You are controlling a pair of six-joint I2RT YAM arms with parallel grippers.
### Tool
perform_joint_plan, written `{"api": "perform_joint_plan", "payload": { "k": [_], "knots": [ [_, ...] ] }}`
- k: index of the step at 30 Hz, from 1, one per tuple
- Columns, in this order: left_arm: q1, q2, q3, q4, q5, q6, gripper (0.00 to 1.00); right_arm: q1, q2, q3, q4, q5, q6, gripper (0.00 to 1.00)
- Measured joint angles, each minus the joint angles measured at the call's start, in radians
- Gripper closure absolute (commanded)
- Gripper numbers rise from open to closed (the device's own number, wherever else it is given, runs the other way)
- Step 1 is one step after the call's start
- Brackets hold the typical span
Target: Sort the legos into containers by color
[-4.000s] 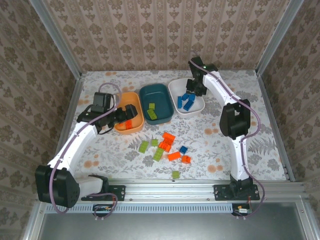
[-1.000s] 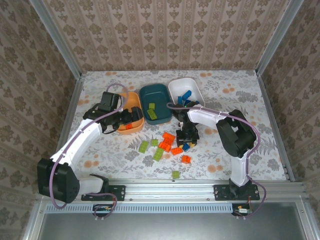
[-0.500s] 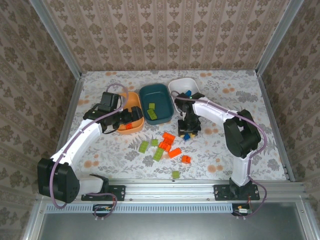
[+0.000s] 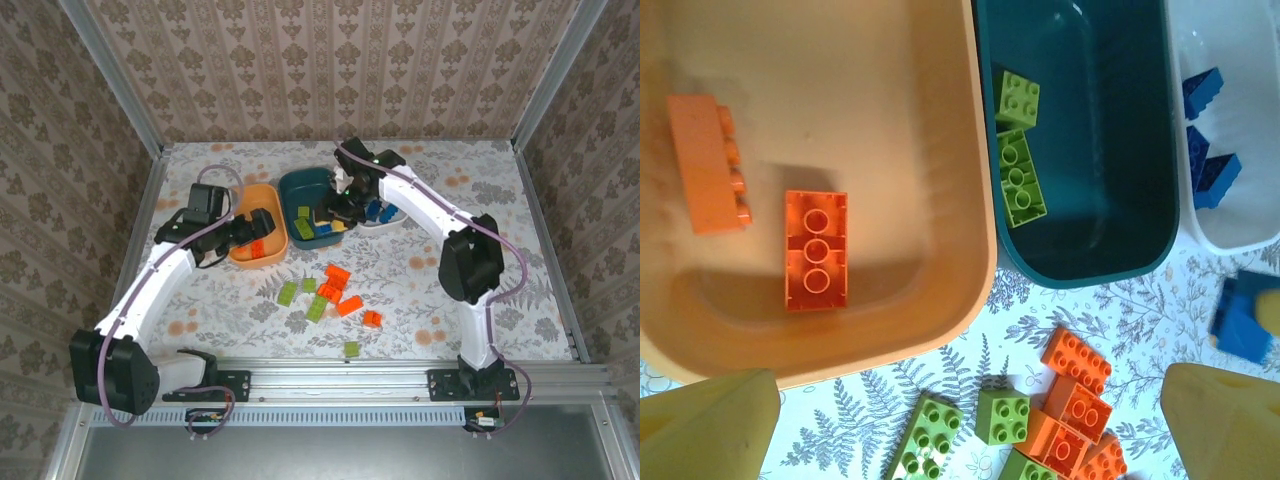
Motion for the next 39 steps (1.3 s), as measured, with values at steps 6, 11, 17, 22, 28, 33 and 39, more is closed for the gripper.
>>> {"api": "perform_joint_plan", "payload": {
  "k": [6,11,17,22,28,33,39],
  "knots": [
    [0.006,-0.027,-0.021,-0.003,0.000,0.000,0.00,-0.092,0.121,0.172,0.000,0.034,0.026,0.63],
    [0.006,-0.026,-0.026,-0.011,0.000,0.000,0.00,-0.212,0.216,0.332,-0.031,0.117,0.033,0.60],
    [0.006,-0.010,-0.026,-0.016,0.001,0.013,0.00,-0.301,0.341,0.459,-0.058,0.167,0.034,0.58],
    [0.005,0.033,-0.006,-0.029,0.001,0.028,0.00,-0.313,0.412,0.500,-0.065,0.166,0.048,0.48],
    [-0.007,0.076,0.039,-0.037,0.001,0.042,0.00,-0.318,0.430,0.541,-0.064,0.163,0.048,0.37],
    [-0.039,0.106,0.060,-0.037,0.001,0.050,0.00,-0.322,0.427,0.552,-0.065,0.162,0.029,0.34],
    [-0.069,0.129,0.064,-0.035,0.000,0.052,0.00,-0.324,0.338,0.452,-0.071,0.161,-0.016,0.33]
  ]
}}
